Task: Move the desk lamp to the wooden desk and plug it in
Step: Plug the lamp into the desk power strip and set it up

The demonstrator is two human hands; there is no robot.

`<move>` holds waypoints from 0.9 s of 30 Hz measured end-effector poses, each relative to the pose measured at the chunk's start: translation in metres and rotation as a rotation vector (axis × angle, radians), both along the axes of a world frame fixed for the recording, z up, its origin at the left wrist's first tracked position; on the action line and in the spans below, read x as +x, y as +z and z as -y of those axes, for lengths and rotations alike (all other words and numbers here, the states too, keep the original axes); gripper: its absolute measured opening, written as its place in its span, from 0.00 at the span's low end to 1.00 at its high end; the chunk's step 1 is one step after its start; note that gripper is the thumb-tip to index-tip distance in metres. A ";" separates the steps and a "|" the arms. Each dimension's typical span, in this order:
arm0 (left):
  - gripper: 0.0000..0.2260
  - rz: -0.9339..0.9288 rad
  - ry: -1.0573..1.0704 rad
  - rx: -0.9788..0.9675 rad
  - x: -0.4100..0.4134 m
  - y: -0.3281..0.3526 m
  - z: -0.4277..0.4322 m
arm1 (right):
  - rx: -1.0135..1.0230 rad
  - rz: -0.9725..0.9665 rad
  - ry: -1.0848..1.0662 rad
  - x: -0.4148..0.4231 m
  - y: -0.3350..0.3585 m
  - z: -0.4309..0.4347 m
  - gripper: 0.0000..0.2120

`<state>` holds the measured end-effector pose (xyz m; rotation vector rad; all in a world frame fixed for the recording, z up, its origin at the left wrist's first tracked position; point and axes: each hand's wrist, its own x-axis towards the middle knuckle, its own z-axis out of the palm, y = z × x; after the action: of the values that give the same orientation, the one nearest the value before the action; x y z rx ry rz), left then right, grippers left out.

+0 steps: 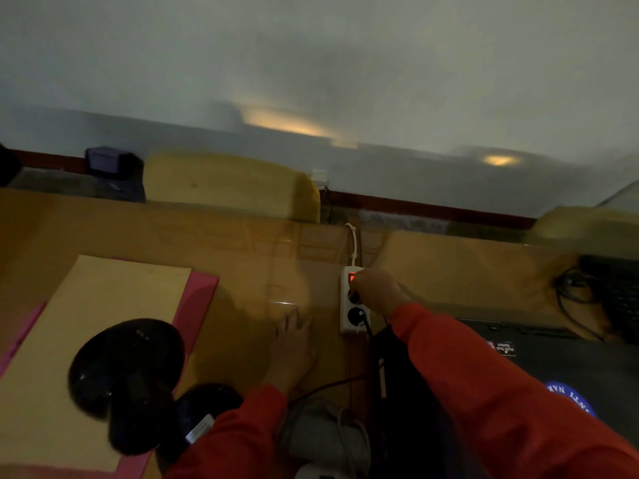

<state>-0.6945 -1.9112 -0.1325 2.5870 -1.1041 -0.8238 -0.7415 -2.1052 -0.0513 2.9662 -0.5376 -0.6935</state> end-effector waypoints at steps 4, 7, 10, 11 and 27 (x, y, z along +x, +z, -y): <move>0.19 -0.040 -0.036 -0.155 -0.015 0.035 -0.014 | -0.071 0.022 0.009 -0.008 0.014 -0.018 0.10; 0.18 -0.095 -0.098 -0.302 -0.034 0.063 -0.041 | -0.109 0.163 -0.057 -0.017 0.036 -0.037 0.08; 0.17 -0.147 -0.115 -0.366 -0.050 0.083 -0.078 | -0.078 0.335 -0.083 -0.024 0.060 -0.065 0.09; 0.17 -0.156 -0.128 -0.385 -0.055 0.087 -0.090 | -0.042 0.372 -0.086 -0.026 0.066 -0.077 0.09; 0.12 -0.227 0.247 -0.359 -0.074 0.055 -0.288 | 1.061 0.356 -0.330 -0.073 -0.012 -0.275 0.37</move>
<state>-0.7682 -1.6231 -0.0777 2.2110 -0.7673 -0.7579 -0.8141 -1.8304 -0.0633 4.1012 -0.9275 -0.5830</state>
